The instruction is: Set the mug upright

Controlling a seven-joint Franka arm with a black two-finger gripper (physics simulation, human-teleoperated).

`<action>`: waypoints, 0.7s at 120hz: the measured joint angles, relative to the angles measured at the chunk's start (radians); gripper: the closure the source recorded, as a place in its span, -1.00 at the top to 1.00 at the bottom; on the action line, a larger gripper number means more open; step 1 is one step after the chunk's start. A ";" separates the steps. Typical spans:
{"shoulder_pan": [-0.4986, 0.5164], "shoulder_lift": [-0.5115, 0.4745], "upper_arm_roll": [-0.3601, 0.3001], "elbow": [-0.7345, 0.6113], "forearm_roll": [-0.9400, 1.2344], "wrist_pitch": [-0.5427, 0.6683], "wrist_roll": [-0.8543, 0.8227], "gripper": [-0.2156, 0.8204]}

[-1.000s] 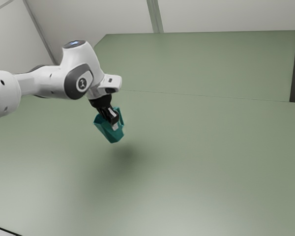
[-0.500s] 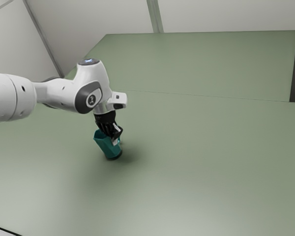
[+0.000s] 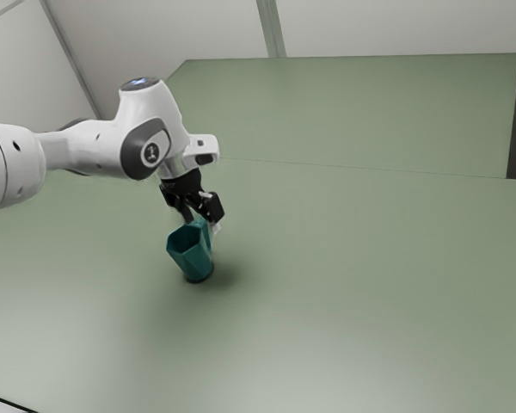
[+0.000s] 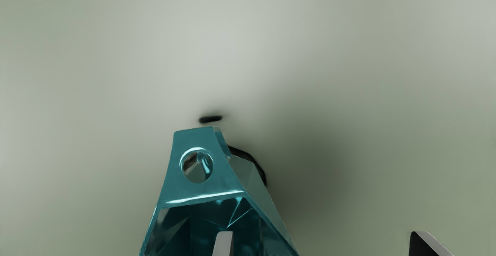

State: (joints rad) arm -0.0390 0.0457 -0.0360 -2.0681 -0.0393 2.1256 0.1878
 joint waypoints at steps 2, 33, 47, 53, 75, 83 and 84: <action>-0.001 0.001 0.000 0.020 -0.005 -0.012 -0.001 0.36; 0.012 0.023 0.008 0.329 -0.026 -0.243 -0.015 0.52; 0.013 0.022 0.008 0.394 -0.023 -0.328 -0.020 0.55; 0.009 0.021 0.008 0.410 -0.022 -0.355 -0.022 0.55; 0.001 0.020 0.008 0.425 -0.022 -0.411 -0.028 0.57; 0.004 0.021 0.008 0.425 -0.022 -0.422 -0.029 0.57; 0.004 0.021 0.008 0.425 -0.022 -0.423 -0.029 0.57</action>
State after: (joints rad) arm -0.0345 0.0663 -0.0276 -1.6434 -0.0613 1.7029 0.1583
